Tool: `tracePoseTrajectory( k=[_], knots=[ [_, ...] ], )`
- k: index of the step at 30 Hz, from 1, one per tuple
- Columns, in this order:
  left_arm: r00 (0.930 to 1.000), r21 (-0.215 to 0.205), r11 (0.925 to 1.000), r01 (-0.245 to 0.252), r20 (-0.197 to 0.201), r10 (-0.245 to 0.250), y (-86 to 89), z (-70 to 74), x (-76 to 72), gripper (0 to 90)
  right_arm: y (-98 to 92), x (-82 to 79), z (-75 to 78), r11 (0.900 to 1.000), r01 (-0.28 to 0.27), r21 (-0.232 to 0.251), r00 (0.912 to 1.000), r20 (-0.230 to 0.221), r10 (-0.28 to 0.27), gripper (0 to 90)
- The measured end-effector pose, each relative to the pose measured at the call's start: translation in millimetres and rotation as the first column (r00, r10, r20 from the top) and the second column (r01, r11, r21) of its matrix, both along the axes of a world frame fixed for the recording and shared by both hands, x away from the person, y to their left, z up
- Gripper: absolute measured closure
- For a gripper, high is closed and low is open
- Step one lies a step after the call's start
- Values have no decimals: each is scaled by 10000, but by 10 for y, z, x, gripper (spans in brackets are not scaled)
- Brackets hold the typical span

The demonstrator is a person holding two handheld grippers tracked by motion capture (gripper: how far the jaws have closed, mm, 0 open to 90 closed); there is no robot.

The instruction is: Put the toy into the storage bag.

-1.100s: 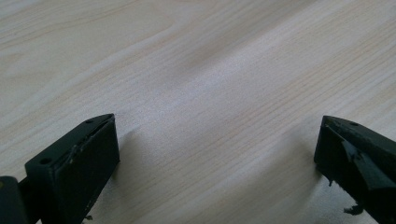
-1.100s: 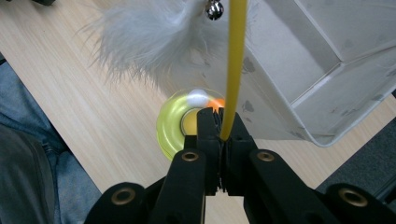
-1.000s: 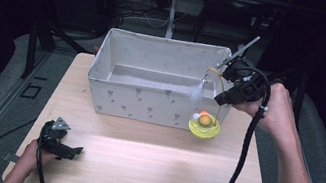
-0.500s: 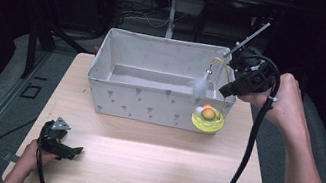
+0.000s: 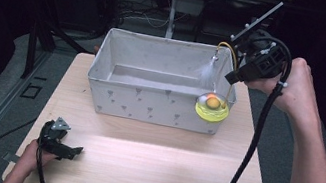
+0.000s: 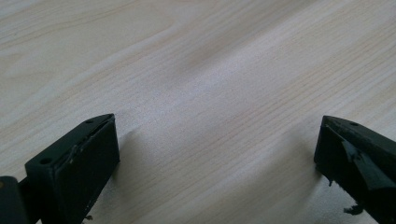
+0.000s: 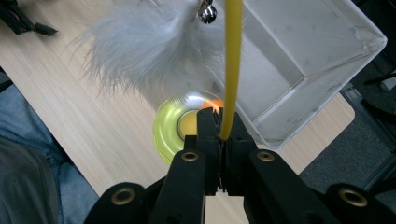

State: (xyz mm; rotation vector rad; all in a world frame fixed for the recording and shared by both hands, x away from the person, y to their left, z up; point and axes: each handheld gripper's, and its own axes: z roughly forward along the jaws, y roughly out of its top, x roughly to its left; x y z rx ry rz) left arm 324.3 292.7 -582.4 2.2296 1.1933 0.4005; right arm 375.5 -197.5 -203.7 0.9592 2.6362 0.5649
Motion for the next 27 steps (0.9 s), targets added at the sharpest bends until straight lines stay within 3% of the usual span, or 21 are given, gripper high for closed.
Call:
tracePoseTrajectory(
  k=[13,27],
  knots=[
    [10000,-2,10000,5,7,-5,1,0,0,0,-17,179,119,9991,422,-7,9990,151,-421,885],
    [10000,8,10000,63,-34,-63,7,3,1,0,-3,442,130,9945,1048,51,9940,321,-1049,885]
  ],
)
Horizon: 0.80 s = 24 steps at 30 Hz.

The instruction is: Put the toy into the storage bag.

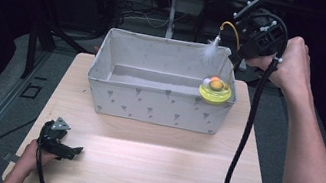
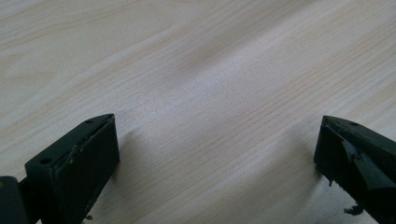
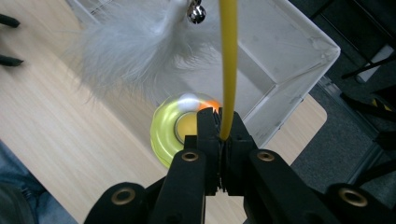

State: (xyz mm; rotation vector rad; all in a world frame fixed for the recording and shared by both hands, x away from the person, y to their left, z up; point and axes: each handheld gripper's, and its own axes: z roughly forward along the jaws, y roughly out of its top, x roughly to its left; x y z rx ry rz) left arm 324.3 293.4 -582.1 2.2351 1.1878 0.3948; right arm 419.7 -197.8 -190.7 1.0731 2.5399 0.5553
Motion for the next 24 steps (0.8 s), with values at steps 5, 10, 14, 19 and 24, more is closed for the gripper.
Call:
tracePoseTrajectory(
  k=[5,10,14,19,24],
  knots=[
    [10000,-4,10000,-2,2,2,0,0,0,0,-14,100,-14,9998,209,31,9998,6,-209,885],
    [10000,5,10000,3,0,-3,0,0,0,0,-25,190,-47,9990,443,69,9990,89,-444,885],
    [10000,4,10000,8,0,-8,0,0,0,0,-42,260,-74,9983,567,115,9983,136,-569,885],
    [10000,2,10000,10,2,-10,1,0,0,0,-64,353,-121,9971,743,173,9970,204,-746,885],
    [10000,1,10000,11,2,-11,1,0,0,0,-78,449,-200,9956,901,243,9956,250,-907,885]
  ],
)
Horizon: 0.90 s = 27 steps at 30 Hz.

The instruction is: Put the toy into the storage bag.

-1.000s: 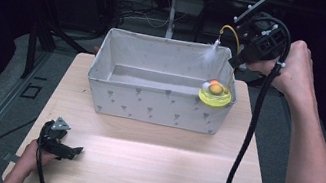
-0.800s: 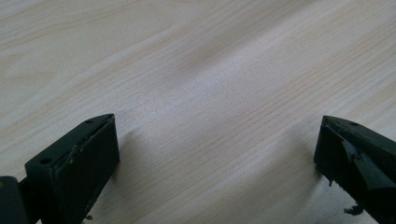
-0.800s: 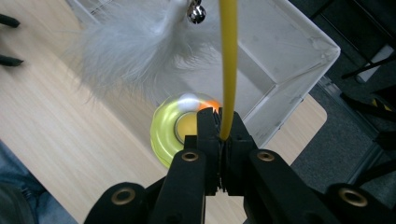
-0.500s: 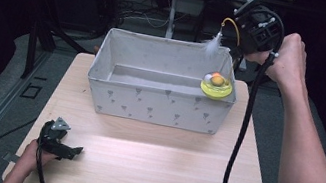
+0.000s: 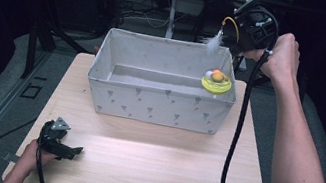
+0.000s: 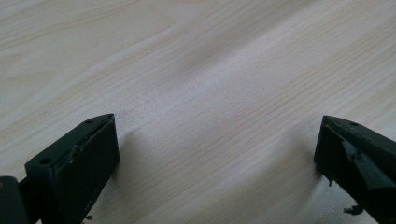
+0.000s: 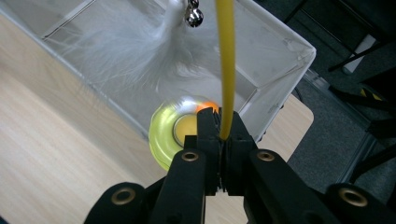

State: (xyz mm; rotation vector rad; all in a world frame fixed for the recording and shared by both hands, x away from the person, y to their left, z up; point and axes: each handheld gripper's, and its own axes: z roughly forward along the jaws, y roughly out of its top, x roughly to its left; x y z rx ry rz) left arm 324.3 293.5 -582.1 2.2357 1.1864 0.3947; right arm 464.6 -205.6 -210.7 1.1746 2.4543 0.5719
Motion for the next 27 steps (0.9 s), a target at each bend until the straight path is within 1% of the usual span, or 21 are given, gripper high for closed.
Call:
tracePoseTrajectory(
  k=[2,5,7,11,12,17,24,25,27],
  knots=[
    [10000,10,10000,16,5,-16,1,0,1,0,-7,40,-39,10000,83,52,10000,-6,-83,885],
    [10000,-2,10000,6,1,-6,1,0,0,0,-14,101,-102,9999,141,-4,9999,-78,-141,885],
    [10000,-3,10000,6,0,-6,1,0,0,0,-11,135,-147,9998,191,72,9997,-118,-190,885],
    [10000,7,10000,23,4,-23,2,0,1,0,1,195,-230,9998,192,-22,9995,-230,-193,884],
    [10000,-7,10000,7,2,-7,1,0,0,0,4,210,-256,9998,196,18,9995,-234,-196,884],
    [10000,-6,10000,7,6,-7,1,-1,0,0,7,262,-355,9997,219,93,9991,-363,-215,885],
    [10000,32,10000,37,29,-37,4,0,1,0,41,313,-509,9999,163,-47,9982,-576,-166,885],
    [10000,27,10000,24,22,-24,4,0,0,0,44,320,-530,9999,155,-12,9979,-632,-156,885],
    [10000,39,10000,35,24,-35,5,1,0,0,45,333,-569,9998,131,-116,9975,-691,-139,885]
  ],
)
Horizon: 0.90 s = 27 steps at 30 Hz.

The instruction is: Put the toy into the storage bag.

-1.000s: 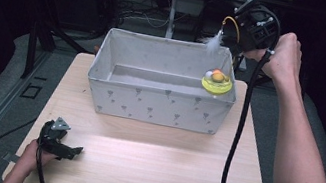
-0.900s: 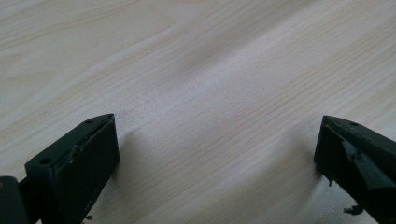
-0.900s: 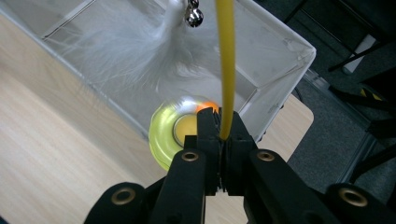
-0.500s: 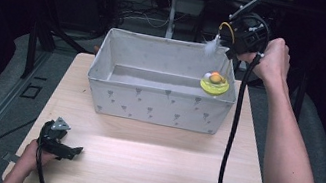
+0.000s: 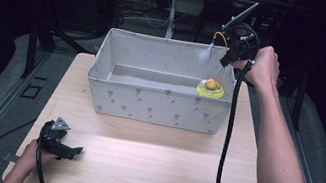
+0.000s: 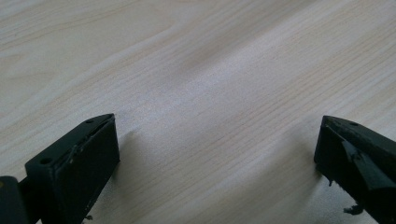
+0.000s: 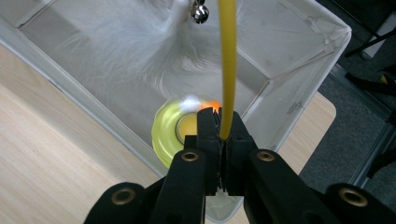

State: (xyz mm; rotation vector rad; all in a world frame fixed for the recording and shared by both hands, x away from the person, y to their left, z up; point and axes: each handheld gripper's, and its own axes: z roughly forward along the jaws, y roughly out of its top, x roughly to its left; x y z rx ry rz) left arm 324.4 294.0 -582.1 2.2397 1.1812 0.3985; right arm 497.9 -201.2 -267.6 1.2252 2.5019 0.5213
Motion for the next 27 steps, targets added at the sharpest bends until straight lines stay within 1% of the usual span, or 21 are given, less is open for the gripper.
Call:
tracePoseTrajectory(
  k=[2,4,11,14,19,21,25,27],
  knots=[
    [10000,4,10000,1,-1,-1,0,0,0,0,-1,13,-39,10000,-25,-33,10000,-90,25,885],
    [10000,4,10000,5,1,-5,1,0,-1,0,-3,21,-78,10000,-12,55,9999,-142,13,885],
    [10000,9,10000,13,-1,-13,2,0,-1,0,-3,48,-240,10000,-33,-19,9990,-439,32,884],
    [10000,11,10000,17,-3,-17,2,0,-1,0,-9,56,-284,10000,-38,-36,9989,-470,37,885],
    [10000,14,10000,10,1,-10,2,1,-1,0,-37,64,-370,10000,-35,-29,9978,-665,33,884],
    [10000,13,10000,8,0,-8,2,1,-1,0,-44,60,-401,10000,18,80,9975,-702,-13,884],
    [10000,15,10000,2,-1,-2,1,1,-2,0,-60,59,-463,10000,24,-1,9967,-817,-24,884],
    [10000,13,10000,-1,1,1,1,1,-2,0,-69,60,-500,10000,41,40,9957,-923,-37,884]
  ],
)
